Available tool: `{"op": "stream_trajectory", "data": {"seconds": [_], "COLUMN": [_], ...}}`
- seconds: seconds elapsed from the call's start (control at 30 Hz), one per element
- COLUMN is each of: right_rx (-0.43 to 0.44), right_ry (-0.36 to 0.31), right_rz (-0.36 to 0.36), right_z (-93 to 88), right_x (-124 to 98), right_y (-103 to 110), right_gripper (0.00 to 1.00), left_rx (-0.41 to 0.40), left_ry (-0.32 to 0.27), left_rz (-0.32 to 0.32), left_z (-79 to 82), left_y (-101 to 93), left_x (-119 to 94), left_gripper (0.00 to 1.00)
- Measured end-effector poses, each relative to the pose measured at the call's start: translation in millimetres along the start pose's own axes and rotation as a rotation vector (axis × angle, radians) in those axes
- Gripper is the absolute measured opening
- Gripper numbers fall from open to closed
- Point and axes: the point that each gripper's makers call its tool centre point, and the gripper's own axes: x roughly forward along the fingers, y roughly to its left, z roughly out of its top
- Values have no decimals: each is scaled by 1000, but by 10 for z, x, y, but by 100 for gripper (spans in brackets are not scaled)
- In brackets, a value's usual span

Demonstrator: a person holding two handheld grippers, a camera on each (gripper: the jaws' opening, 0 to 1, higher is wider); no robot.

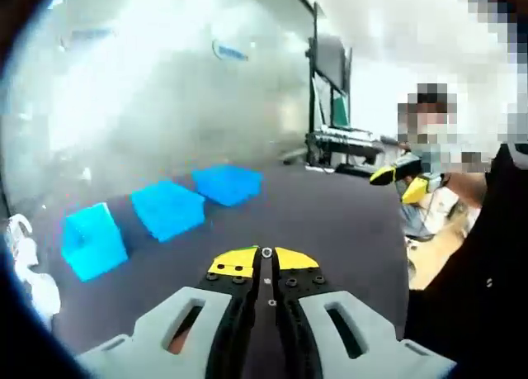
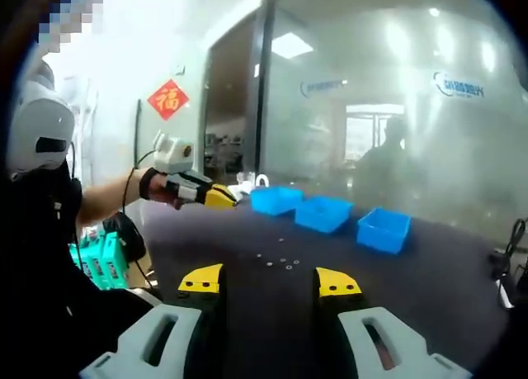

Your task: Sort the screws, nuts, and washers into the corresponding bins

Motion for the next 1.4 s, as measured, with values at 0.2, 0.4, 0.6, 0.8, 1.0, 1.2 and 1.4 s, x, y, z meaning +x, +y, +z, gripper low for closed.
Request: {"op": "stream_trajectory", "data": {"seconds": [0.2, 0.4, 0.6, 0.8, 1.0, 1.2, 1.4], "right_rx": [3, 1, 8, 12, 18, 22, 27], "right_ry": [-19, -33, -36, -40, -44, -43, -48], "right_rz": [-20, -23, -30, -38, -49, -50, -52], "right_z": [73, 116, 97, 102, 111, 98, 103], "right_x": [-40, -52, -63, -77, -100, -99, -104], "right_y": [-51, -43, -58, -77, -114, -119, -130], "right_gripper": [37, 37, 37, 37, 37, 37, 37], "left_rx": [-42, -59, -43, -167, -144, -195, -190], "left_ry": [-94, -172, -172, -234, -209, -207, -183], "left_rz": [90, 234, 378, 425, 490, 497, 543], "left_z": [82, 237, 325, 483, 546, 583, 535], "left_y": [100, 544, 1176, 1730, 2163, 2367, 2615], "left_x": [-74, -150, -183, -94, 82, 300, 418], "left_gripper": [6, 6, 6, 6, 6, 6, 6]}}
